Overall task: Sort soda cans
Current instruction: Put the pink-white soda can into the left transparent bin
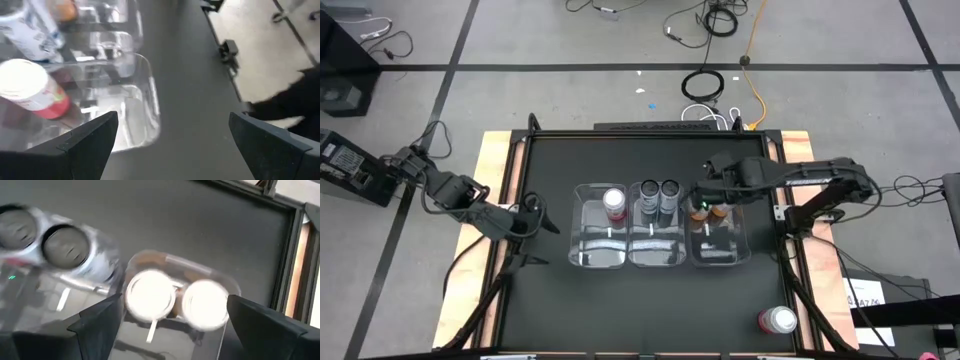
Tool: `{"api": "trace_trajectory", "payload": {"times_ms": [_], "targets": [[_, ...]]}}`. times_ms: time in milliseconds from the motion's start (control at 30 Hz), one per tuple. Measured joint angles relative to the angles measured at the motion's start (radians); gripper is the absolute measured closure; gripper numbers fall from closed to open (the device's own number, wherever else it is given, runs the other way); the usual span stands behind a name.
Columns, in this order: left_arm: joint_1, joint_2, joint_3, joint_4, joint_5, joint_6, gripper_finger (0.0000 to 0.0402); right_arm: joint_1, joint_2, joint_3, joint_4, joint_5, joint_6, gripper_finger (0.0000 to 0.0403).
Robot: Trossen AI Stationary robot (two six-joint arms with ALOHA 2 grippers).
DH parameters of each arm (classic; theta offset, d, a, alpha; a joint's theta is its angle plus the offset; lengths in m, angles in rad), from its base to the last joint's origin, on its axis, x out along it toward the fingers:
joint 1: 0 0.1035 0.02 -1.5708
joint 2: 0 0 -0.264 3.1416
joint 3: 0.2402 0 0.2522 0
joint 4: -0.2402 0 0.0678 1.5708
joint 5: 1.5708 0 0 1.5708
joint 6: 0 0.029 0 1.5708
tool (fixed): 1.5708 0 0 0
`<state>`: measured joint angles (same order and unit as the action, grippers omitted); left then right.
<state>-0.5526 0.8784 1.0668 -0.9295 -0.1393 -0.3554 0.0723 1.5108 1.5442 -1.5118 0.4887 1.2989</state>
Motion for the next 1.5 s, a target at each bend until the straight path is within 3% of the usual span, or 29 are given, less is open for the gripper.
{"api": "trace_trajectory", "payload": {"times_ms": [233,633,900,1033,1333,1500], "targets": [[0.035,-0.001,0.0,0.002,-0.141,-0.004,0.0013,0.179,0.0,0.048,-0.032,-0.022,0.178,0.0055],[0.042,0.0,0.0,0.004,-0.123,-0.004,0.0013,0.49,0.009,0.048,0.008,-0.116,0.613,0.0055],[0.042,0.0,0.0,0.004,-0.122,-0.005,0.0013,0.633,0.047,0.048,0.025,-0.328,0.83,0.0055],[0.042,0.0,0.0,0.008,-0.121,-0.006,0.0013,0.688,0.061,0.048,0.027,-0.386,0.855,0.0055],[0.042,0.0,0.0,0.008,-0.119,-0.005,0.0013,0.815,0.063,0.047,0.008,-0.438,0.683,0.0055],[0.042,0.0,0.0,0.008,-0.119,-0.005,0.0013,0.89,0.063,0.047,-0.013,-0.5,0.676,0.0055]]}}
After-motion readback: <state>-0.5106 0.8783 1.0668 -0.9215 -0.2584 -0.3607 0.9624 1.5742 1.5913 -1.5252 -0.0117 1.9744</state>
